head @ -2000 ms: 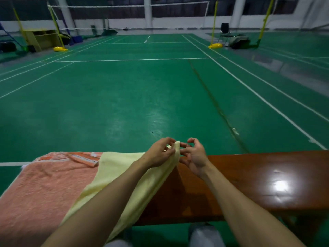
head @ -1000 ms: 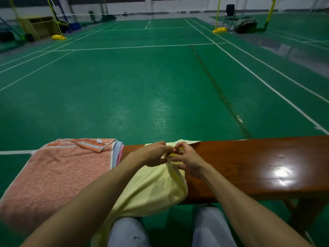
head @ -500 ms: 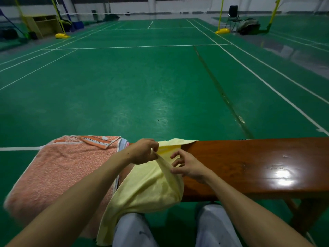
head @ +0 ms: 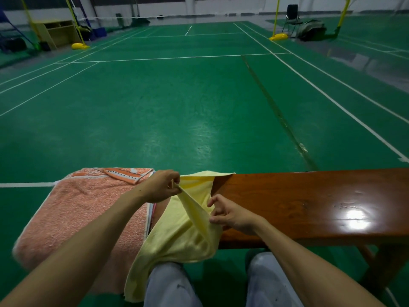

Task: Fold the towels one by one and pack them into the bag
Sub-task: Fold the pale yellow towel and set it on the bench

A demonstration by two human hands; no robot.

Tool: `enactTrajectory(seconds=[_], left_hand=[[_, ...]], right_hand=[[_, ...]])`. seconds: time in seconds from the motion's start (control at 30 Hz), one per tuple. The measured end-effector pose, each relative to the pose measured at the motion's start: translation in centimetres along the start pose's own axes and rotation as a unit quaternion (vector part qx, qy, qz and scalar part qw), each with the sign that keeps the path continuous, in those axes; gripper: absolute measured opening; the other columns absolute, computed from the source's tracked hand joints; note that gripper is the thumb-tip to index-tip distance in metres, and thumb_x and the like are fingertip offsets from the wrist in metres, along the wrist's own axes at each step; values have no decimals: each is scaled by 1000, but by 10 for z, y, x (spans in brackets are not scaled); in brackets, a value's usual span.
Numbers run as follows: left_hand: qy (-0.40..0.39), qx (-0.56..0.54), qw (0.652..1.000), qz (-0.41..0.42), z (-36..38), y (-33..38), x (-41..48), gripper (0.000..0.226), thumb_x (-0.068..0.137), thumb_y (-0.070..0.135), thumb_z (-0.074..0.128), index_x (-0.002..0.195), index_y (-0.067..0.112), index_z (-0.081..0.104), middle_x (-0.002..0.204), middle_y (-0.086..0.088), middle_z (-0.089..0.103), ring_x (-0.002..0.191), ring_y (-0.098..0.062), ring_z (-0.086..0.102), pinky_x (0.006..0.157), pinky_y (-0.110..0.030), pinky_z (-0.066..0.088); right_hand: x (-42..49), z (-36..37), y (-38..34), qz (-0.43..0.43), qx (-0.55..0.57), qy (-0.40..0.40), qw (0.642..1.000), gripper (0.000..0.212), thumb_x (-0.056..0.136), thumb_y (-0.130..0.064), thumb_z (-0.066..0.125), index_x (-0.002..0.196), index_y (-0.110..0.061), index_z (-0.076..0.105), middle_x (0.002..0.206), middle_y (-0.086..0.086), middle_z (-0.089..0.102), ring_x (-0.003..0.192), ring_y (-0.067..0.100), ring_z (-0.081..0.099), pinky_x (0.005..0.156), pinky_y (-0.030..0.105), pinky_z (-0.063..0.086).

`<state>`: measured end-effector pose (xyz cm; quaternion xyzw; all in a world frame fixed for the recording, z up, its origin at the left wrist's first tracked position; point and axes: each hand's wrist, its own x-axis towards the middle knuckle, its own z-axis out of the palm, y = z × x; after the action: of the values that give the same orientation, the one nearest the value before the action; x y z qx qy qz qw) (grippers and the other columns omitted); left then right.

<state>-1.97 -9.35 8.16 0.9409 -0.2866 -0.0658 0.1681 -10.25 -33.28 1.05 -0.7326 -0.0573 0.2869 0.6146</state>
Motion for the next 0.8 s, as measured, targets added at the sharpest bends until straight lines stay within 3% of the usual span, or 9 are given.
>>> enactTrajectory(seconds=[0.1,0.23,0.33,0.4,0.57,0.63,0.7,0.8], left_hand=[[1,-1,1000,0,0,-6,-3,36,85,19,71,67,30,42,83,-4,61,79,-23,60,72,-36,51],[-7,-20,1000,11,-1,-18,-15,34,81,19,75,67,29,45,81,1,55,76,-19,58,73,-41,53],[-38,-32,999,16,3,-27,-25,26,81,24,75,69,24,51,84,4,54,76,-12,56,74,-38,55],[-44,-43,998,19,4,-34,-31,22,79,30,73,71,18,56,85,3,55,76,-12,56,74,-39,55],[-47,-137,989,9,1,-34,-41,21,73,27,65,75,6,65,89,-2,58,81,-11,56,72,-21,51],[-36,-155,987,1,-1,-35,-44,8,71,24,65,67,18,62,86,-3,58,78,-13,56,71,-25,51],[-30,-173,984,-14,-3,-40,-47,7,68,24,65,69,18,62,82,1,58,77,-17,57,74,-35,51],[-15,-171,985,-23,-3,-49,-50,26,65,34,66,70,9,64,83,3,60,74,-15,57,73,-37,53]], right_hand=[[0,-2,3,11,-2,-4,1000,28,92,-14,67,110,-19,46,74,-8,63,77,10,59,68,31,47],[-3,-11,11,25,-20,0,999,30,88,-19,72,107,-16,48,78,2,58,77,18,54,65,31,43],[-4,-16,11,23,-43,3,999,26,90,-13,69,104,-14,46,65,-10,60,63,2,56,57,19,44],[-5,-20,9,23,-60,3,998,26,91,-10,68,103,-14,45,66,-10,62,61,-1,58,55,18,45],[1,-26,-5,-15,-126,40,991,26,88,-13,71,98,-16,48,81,0,59,67,3,57,57,20,48],[5,-27,-11,-30,-133,50,989,27,87,-13,72,96,-17,46,81,0,59,67,4,56,59,21,49],[8,-27,-14,-35,-121,49,991,29,88,-14,72,94,-17,43,80,-2,57,67,2,56,59,20,48],[11,-27,-15,-54,-152,69,985,30,85,-22,76,93,-20,47,86,-2,54,73,6,50,58,17,44]])
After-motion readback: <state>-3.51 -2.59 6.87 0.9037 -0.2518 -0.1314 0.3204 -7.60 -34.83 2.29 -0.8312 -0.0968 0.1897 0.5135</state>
